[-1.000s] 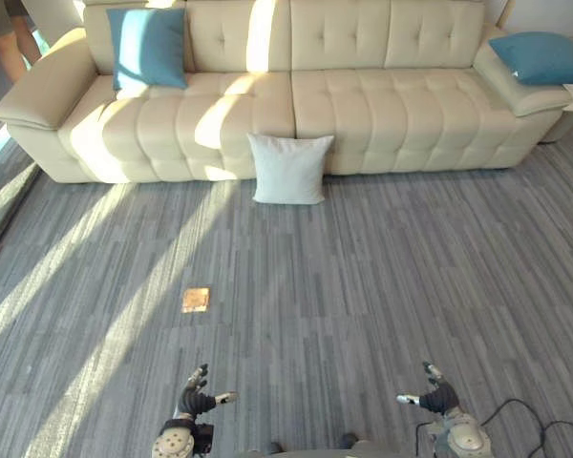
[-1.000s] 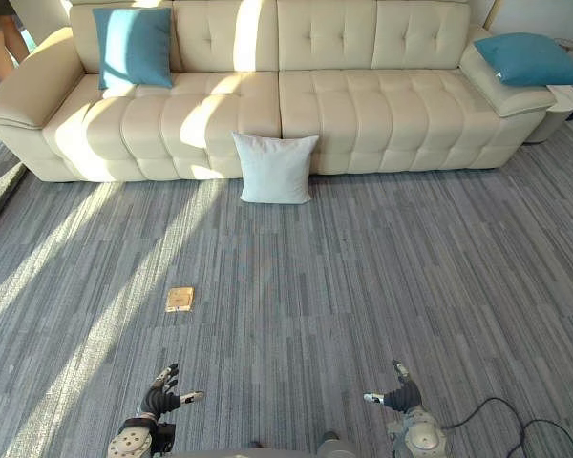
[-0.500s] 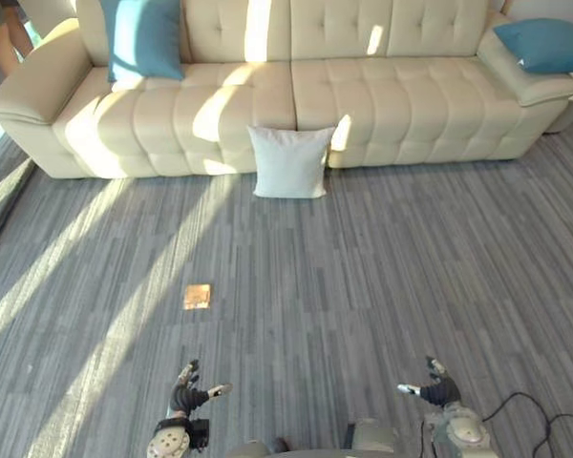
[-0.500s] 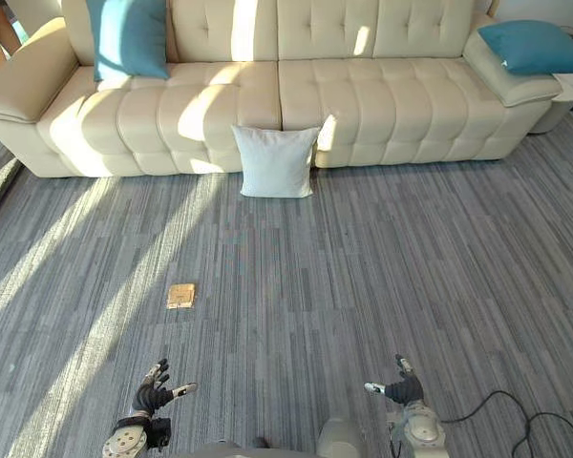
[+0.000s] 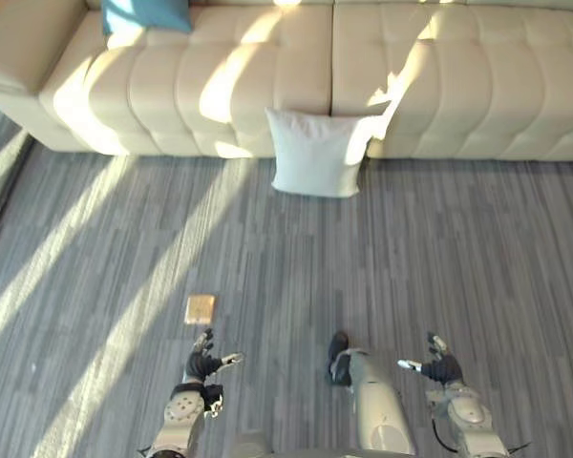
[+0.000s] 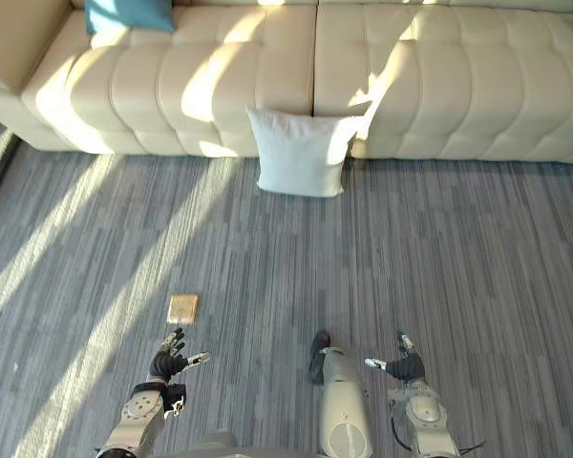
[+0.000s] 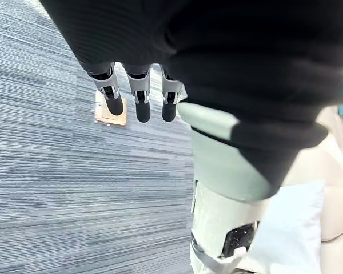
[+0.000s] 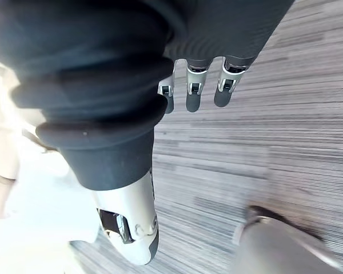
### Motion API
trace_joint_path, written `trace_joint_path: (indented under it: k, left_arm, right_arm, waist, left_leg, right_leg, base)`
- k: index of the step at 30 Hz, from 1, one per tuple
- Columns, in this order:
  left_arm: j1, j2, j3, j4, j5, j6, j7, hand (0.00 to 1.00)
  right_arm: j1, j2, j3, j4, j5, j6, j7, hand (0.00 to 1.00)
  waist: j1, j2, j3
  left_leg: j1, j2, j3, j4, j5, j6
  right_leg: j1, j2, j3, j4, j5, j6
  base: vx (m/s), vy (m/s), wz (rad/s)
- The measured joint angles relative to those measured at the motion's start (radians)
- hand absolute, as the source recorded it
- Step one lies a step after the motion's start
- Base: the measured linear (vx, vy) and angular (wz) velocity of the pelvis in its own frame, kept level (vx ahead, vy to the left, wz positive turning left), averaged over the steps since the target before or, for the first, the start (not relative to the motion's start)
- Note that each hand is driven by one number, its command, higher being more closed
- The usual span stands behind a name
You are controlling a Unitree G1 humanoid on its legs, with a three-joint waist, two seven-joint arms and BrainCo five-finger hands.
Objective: Pick up cushions and gather them together orderly.
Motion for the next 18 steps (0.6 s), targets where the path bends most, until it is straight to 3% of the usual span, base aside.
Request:
trace_joint_path:
  k: [2,4,5,6,7,8,9,10,11,12,13,14,16,17,18]
  left_arm:
    - [0.001,-0.003,0.0,-0.01,0.0,-0.001,-0.001,0.0]
    - [0.011,-0.009,0.007,-0.009,-0.002,0.0,-0.001,0.0]
    - [0.024,-0.013,0.007,-0.009,-0.002,0.0,0.0,0.0]
    - [0.034,-0.016,0.007,-0.009,-0.003,0.0,0.0,0.0]
    - [0.057,-0.021,0.007,-0.006,-0.01,0.001,0.0,0.0]
    - [0.069,-0.01,0.012,0.008,-0.012,0.002,0.0,0.0]
    - [0.069,-0.01,0.011,0.012,-0.013,0.002,0.0,0.0]
    - [0.068,-0.013,0.009,0.014,-0.013,0.001,-0.001,0.0]
    - [0.069,-0.011,0.009,0.024,-0.013,0.002,-0.001,0.0]
    - [0.07,-0.008,0.008,0.032,-0.013,0.003,0.0,0.0]
    - [0.07,-0.001,0.006,0.041,-0.013,0.005,0.0,0.0]
    - [0.075,0.007,0.005,0.041,-0.012,0.006,0.001,0.0]
    - [0.069,0.019,0.004,0.039,-0.012,0.004,0.003,0.0]
    - [0.055,0.02,0.007,0.041,-0.012,0.004,0.002,0.0]
    - [0.039,0.021,0.009,0.041,-0.012,0.003,0.003,0.0]
  right_arm:
    - [-0.004,-0.002,-0.001,-0.015,0.004,-0.001,-0.001,0.0]
    - [-0.013,0.004,-0.003,-0.008,0.004,-0.001,-0.001,0.0]
    - [-0.011,0.005,-0.003,-0.005,0.004,-0.001,-0.001,0.0]
    - [-0.007,0.005,-0.003,-0.005,0.004,-0.001,-0.001,0.0]
    - [0.007,0.003,-0.002,-0.002,0.003,-0.001,-0.002,0.0]
    - [0.023,0.023,0.005,0.004,0.002,0.0,-0.002,0.0]
    - [0.032,0.024,0.01,0.004,0.001,-0.003,-0.002,0.0]
    - [0.036,0.026,0.012,0.006,-0.007,-0.002,-0.001,0.0]
    - [0.038,0.032,0.017,0.006,-0.009,0.001,0.0,0.0]
    - [0.038,0.037,0.021,0.007,-0.011,0.003,0.001,0.0]
    - [0.038,0.045,0.026,0.009,-0.014,0.004,0.002,0.0]
    - [0.043,0.049,0.041,0.013,-0.027,0.004,0.003,0.0]
    - [0.036,0.048,0.066,0.013,-0.04,0.003,0.004,0.0]
    - [0.028,0.047,0.068,0.013,-0.04,0.001,0.005,0.0]
    - [0.026,0.043,0.067,0.014,-0.04,0.002,0.005,0.0]
  waist:
    - [0.019,-0.011,0.0]
    - [0.041,-0.017,0.004]
    - [0.048,-0.014,0.003]
    - [0.051,-0.007,-0.002]
    - [0.06,0.01,-0.012]
    - [0.068,-0.032,-0.032]
    - [0.063,-0.043,-0.041]
    - [0.058,-0.061,-0.046]
    - [0.049,-0.073,-0.043]
    - [0.041,-0.074,-0.042]
    - [0.032,-0.071,-0.04]
    - [0.024,-0.064,-0.037]
    - [0.016,-0.05,-0.03]
    - [0.015,-0.04,-0.027]
    - [0.013,-0.03,-0.025]
  left_leg:
    - [-0.136,-0.013,0.031,-0.128,-0.021,0.033]
    - [-0.204,-0.107,-0.035,-0.509,-0.006,0.017]
    - [-0.202,-0.14,-0.073,-0.669,0.023,-0.01]
    - [-0.202,-0.15,-0.098,-0.751,0.061,-0.008]
    - [-0.202,-0.16,-0.146,-0.781,0.197,0.034]
    - [-0.209,-0.187,-0.131,-0.685,0.15,0.091]
    - [-0.21,-0.198,-0.126,-0.655,0.107,0.096]
    - [-0.189,-0.214,-0.101,-0.62,0.047,0.108]
    - [-0.143,-0.236,-0.082,-0.609,-0.005,0.121]
    - [-0.113,-0.244,-0.079,-0.61,-0.027,0.13]
    - [-0.064,-0.249,-0.076,-0.612,-0.059,0.134]
    - [0.016,-0.249,-0.074,-0.635,-0.089,0.134]
    - [0.115,-0.244,-0.065,-0.702,-0.094,0.13]
    - [0.166,-0.232,-0.064,-0.744,-0.094,0.13]
    - [0.2,-0.214,-0.064,-0.774,-0.093,0.129]
  right_leg:
    - [0.105,0.021,0.027,-0.105,-0.013,0.019]
    - [0.181,0.016,0.074,-0.148,-0.027,0.046]
    - [0.209,0.016,0.104,-0.149,-0.056,0.079]
    - [0.225,0.02,0.116,-0.145,-0.081,0.094]
    - [0.246,0.022,0.146,-0.102,-0.144,0.125]
    - [0.238,-0.022,0.189,-0.016,-0.195,0.164]
    - [0.225,-0.046,0.193,0.043,-0.209,0.188]
    - [0.165,-0.095,0.213,0.217,-0.209,0.209]
    - [0.088,-0.144,0.228,0.422,-0.142,0.279]
    - [0.052,-0.165,0.235,0.523,-0.113,0.301]
    - [0.01,-0.18,0.237,0.638,-0.121,0.294]
    - [-0.028,-0.19,0.211,0.716,-0.15,0.241]
    - [-0.09,-0.176,0.162,0.666,-0.189,0.177]
    - [-0.139,-0.138,0.142,0.562,-0.205,0.151]
    - [-0.182,-0.094,0.143,0.428,-0.202,0.149]
  base:
    - [0.61,-0.063,-0.39]
    - [0.6,0.053,-0.75]
    - [0.55,0.124,-0.82]
    - [0.57,0.208,-0.87]
    - [0.62,0.263,-0.85]
    - [0.64,0.263,-0.67]
    - [0.68,0.235,-0.35]
    - [0.63,0.221,-0.15]
    - [0.62,0.223,-0.16]
    - [0.58,0.188,-0.12]
    - [0.57,0.124,-0.07]
    - [0.66,0.093,-0.1]
    - [0.52,0.021,-0.1]
    - [0.49,-0.037,-0.01]
    - [0.49,-0.05,0.0]
